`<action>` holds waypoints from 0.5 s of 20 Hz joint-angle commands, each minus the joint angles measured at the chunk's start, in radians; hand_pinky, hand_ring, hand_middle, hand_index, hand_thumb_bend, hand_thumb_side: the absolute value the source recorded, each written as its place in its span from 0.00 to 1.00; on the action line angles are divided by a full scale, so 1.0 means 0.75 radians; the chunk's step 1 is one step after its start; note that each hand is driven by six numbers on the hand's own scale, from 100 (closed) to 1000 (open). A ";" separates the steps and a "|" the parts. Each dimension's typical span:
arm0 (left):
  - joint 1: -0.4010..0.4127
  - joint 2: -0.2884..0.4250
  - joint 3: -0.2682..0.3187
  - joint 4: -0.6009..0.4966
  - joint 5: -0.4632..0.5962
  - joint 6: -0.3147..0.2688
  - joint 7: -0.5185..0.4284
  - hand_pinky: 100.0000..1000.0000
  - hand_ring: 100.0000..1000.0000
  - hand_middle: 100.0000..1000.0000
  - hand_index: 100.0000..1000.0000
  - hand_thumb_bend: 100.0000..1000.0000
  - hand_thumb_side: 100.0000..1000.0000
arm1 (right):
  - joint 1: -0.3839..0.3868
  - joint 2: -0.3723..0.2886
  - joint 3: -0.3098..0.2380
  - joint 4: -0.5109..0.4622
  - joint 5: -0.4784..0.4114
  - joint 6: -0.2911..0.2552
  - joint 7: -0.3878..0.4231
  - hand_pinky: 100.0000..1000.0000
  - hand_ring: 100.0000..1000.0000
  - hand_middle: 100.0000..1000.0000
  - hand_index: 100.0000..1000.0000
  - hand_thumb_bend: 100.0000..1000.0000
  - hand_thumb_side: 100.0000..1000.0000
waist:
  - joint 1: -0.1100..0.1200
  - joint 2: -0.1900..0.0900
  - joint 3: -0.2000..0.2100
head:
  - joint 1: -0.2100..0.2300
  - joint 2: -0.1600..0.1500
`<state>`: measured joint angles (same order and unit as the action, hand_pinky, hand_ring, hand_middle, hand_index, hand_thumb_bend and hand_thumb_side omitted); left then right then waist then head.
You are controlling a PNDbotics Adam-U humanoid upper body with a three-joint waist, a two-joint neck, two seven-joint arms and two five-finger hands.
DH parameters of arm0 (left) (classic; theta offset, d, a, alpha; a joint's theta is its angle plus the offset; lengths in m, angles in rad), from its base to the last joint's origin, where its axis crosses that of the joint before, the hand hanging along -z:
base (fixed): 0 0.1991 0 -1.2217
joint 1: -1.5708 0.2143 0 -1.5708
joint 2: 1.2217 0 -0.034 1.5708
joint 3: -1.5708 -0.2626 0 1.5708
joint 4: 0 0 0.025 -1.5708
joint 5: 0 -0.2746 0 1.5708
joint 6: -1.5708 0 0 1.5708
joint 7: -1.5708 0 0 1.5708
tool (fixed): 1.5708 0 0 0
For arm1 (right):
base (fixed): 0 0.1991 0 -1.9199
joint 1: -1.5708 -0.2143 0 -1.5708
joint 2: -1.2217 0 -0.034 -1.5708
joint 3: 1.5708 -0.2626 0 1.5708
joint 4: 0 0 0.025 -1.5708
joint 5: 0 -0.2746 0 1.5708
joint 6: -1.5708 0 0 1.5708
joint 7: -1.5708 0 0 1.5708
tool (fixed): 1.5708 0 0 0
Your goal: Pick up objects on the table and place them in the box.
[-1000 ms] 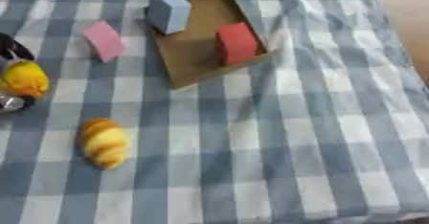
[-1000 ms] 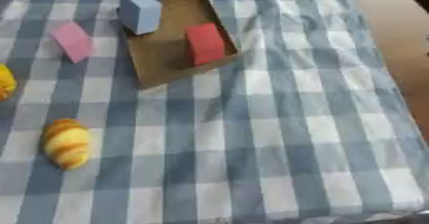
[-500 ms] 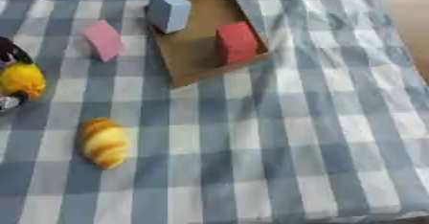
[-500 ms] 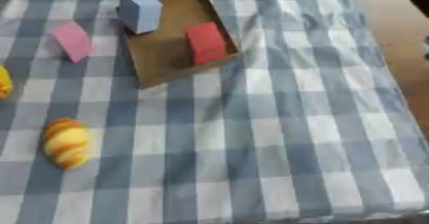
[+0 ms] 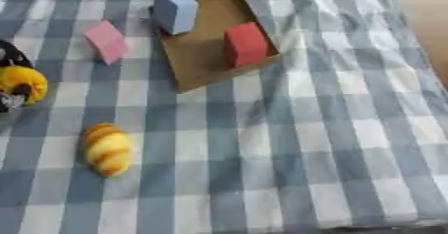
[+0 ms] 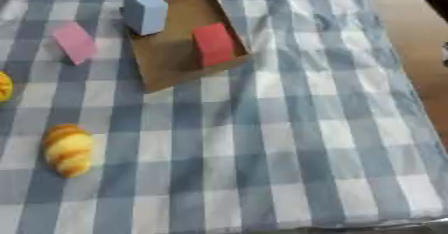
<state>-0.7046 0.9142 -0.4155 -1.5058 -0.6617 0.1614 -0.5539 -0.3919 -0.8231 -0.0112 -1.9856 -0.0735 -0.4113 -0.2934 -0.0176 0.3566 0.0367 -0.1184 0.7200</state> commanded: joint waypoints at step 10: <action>-0.123 0.027 0.089 -0.381 0.026 0.053 0.117 0.68 0.57 0.51 0.59 0.00 0.28 | -0.011 -0.033 -0.022 -0.019 -0.039 -0.004 0.005 0.71 0.70 0.66 0.74 0.00 0.48 | 0.027 -0.051 -0.018 | -0.058 0.010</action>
<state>-0.7770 0.9137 -0.3759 -1.7464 -0.6572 0.1931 -0.4731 -0.3876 -0.8229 -0.0121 -1.9856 -0.0928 -0.4130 -0.2908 0.0026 0.3432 0.0231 -0.1552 0.7281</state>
